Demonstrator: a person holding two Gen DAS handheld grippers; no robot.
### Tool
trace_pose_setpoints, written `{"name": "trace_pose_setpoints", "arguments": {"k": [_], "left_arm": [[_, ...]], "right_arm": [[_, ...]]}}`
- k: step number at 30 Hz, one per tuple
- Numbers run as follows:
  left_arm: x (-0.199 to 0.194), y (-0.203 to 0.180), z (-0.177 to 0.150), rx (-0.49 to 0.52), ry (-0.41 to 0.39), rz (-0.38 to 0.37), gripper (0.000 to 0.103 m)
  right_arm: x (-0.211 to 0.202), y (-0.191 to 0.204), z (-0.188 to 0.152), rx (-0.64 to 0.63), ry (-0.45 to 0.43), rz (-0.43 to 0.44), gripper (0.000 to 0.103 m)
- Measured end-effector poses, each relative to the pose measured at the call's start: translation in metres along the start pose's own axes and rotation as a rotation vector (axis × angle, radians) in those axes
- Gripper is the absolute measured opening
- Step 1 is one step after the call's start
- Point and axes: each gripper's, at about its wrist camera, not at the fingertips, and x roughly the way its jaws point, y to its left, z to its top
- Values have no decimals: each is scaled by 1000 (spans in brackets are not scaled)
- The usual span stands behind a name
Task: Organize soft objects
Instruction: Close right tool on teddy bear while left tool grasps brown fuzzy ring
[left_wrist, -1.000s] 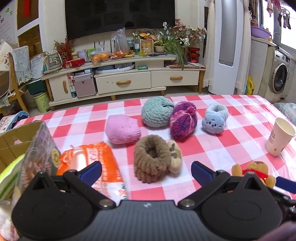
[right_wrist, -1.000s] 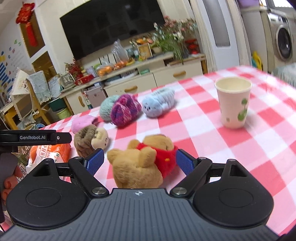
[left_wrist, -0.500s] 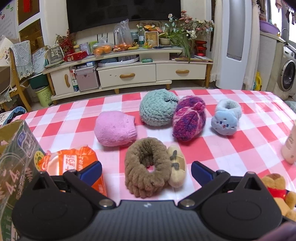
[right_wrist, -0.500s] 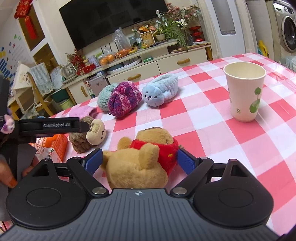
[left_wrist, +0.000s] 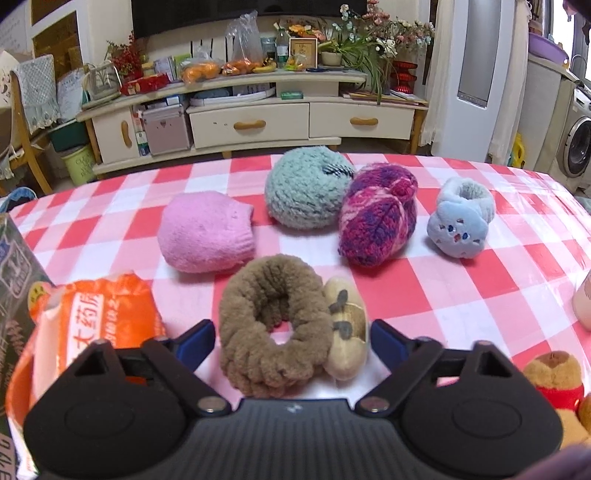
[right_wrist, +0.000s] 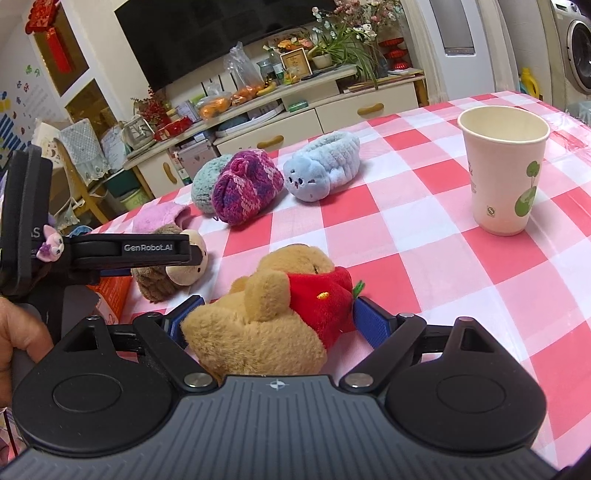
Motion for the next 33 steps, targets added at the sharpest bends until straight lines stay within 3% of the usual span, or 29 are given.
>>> {"name": "trace_pose_setpoints", "arguments": {"k": [7, 16, 33], "left_arm": [[-3, -4, -2, 5, 2, -25, 66], [-9, 0, -6, -16, 6, -48, 52], [-56, 33, -12, -146, -51, -163, 50]], "right_arm": [[2, 0, 0, -8, -6, 15, 103], [3, 0, -1, -40, -20, 30, 100], [0, 6, -4, -72, -40, 23, 98]]}}
